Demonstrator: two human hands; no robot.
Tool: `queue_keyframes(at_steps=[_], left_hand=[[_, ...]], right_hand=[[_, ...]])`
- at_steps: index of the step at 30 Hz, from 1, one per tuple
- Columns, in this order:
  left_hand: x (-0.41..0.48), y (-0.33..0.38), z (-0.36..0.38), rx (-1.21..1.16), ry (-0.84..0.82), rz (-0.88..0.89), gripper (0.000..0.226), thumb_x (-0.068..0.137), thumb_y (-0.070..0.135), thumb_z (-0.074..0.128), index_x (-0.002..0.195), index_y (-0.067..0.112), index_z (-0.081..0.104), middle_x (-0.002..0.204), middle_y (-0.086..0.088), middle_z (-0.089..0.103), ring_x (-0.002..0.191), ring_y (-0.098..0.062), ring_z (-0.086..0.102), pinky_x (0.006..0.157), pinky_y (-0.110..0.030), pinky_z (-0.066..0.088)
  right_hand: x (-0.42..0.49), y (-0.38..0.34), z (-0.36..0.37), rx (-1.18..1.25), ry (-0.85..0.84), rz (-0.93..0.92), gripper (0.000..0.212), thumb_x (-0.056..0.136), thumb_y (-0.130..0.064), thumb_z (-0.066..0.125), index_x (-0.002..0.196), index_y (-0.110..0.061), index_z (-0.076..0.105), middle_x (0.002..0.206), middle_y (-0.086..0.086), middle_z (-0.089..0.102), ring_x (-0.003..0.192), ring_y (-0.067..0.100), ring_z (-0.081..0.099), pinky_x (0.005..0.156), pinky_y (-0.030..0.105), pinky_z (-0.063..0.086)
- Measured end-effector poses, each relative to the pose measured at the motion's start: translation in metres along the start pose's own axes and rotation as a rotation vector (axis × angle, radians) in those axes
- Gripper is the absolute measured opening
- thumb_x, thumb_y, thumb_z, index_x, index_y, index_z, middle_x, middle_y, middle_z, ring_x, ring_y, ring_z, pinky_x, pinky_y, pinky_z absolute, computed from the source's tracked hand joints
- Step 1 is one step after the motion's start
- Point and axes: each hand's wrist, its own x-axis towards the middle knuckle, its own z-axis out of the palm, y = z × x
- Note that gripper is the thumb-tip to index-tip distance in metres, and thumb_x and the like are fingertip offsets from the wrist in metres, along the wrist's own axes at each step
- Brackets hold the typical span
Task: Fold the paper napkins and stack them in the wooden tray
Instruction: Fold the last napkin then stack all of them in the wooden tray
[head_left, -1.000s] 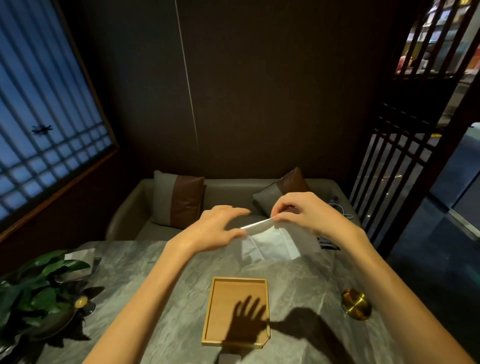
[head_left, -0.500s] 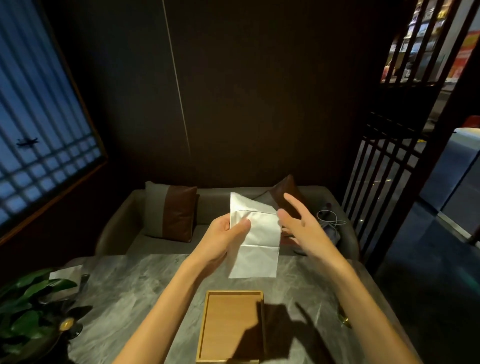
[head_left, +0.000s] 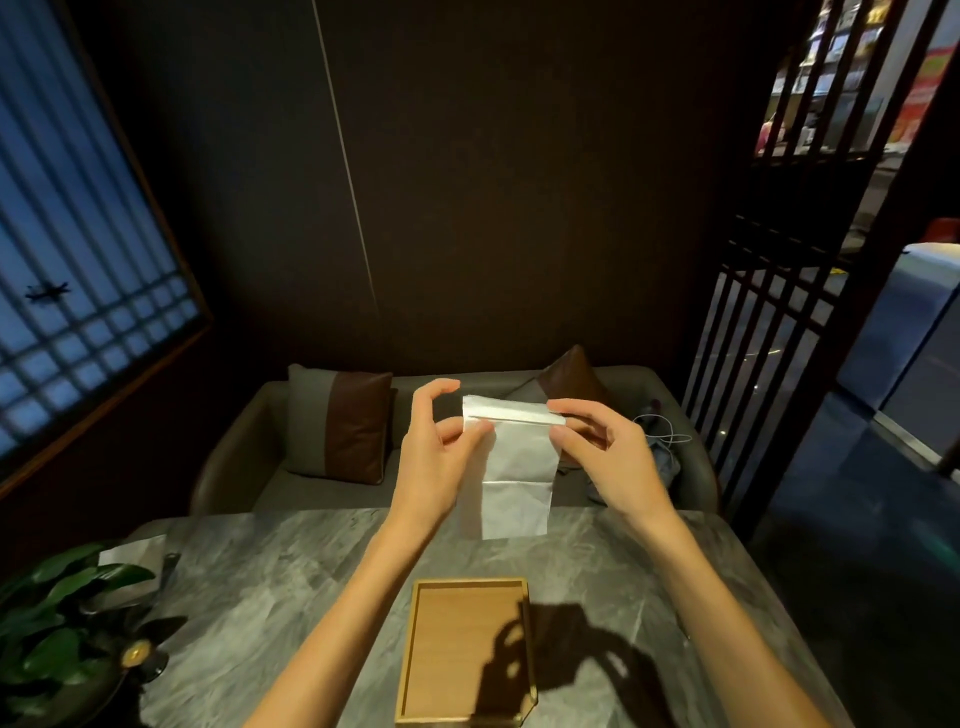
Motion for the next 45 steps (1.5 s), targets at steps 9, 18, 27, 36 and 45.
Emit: queue_keyframes(at_steps=[9, 18, 27, 36, 45], left_hand=[[0.010, 0.002, -0.005, 0.100, -0.192, -0.064, 0.020, 0.090, 0.015, 0.073, 0.106, 0.027, 0.070, 0.100, 0.007, 0.073, 0.092, -0.003, 0.072, 0.070, -0.018, 0.060], [0.015, 0.007, 0.001, 0.290, -0.042, -0.017, 0.007, 0.090, 0.017, 0.074, 0.092, 0.024, 0.074, 0.097, 0.010, 0.065, 0.085, -0.006, 0.063, 0.071, -0.011, 0.052], [0.021, 0.010, 0.002, 0.173, -0.053, -0.002, 0.006, 0.098, 0.012, 0.063, 0.101, 0.015, 0.065, 0.098, 0.003, 0.068, 0.093, -0.013, 0.067, 0.080, -0.027, 0.055], [0.017, 0.004, -0.002, 0.053, -0.033, -0.068, 0.010, 0.104, 0.019, 0.052, 0.105, 0.024, 0.060, 0.088, -0.002, 0.068, 0.080, -0.018, 0.068, 0.074, -0.032, 0.058], [0.010, 0.005, -0.005, -0.196, -0.247, -0.249, 0.040, 0.098, 0.012, 0.062, 0.125, 0.034, 0.044, 0.096, 0.012, 0.080, 0.089, -0.013, 0.078, 0.067, -0.020, 0.060]], right_hand=[[0.003, 0.005, -0.009, -0.007, 0.078, 0.021, 0.019, 0.093, -0.014, 0.068, 0.110, -0.024, 0.071, 0.099, -0.001, 0.075, 0.090, 0.007, 0.071, 0.073, 0.015, 0.058], [0.009, 0.001, -0.011, -0.272, 0.042, 0.008, 0.010, 0.094, -0.023, 0.066, 0.100, -0.023, 0.074, 0.099, -0.007, 0.072, 0.096, 0.010, 0.066, 0.081, 0.027, 0.056], [0.013, -0.009, -0.010, -0.119, -0.076, -0.005, 0.033, 0.093, -0.030, 0.068, 0.123, -0.036, 0.056, 0.102, -0.005, 0.070, 0.099, 0.003, 0.066, 0.087, 0.022, 0.052], [0.010, -0.002, 0.000, -0.053, -0.201, 0.073, 0.053, 0.093, -0.028, 0.068, 0.135, -0.046, 0.041, 0.084, -0.020, 0.066, 0.084, -0.005, 0.068, 0.073, 0.017, 0.056], [0.008, -0.004, 0.007, 0.101, -0.019, 0.111, 0.043, 0.094, -0.025, 0.067, 0.131, -0.038, 0.050, 0.126, -0.006, 0.063, 0.108, 0.011, 0.067, 0.083, 0.031, 0.061]])
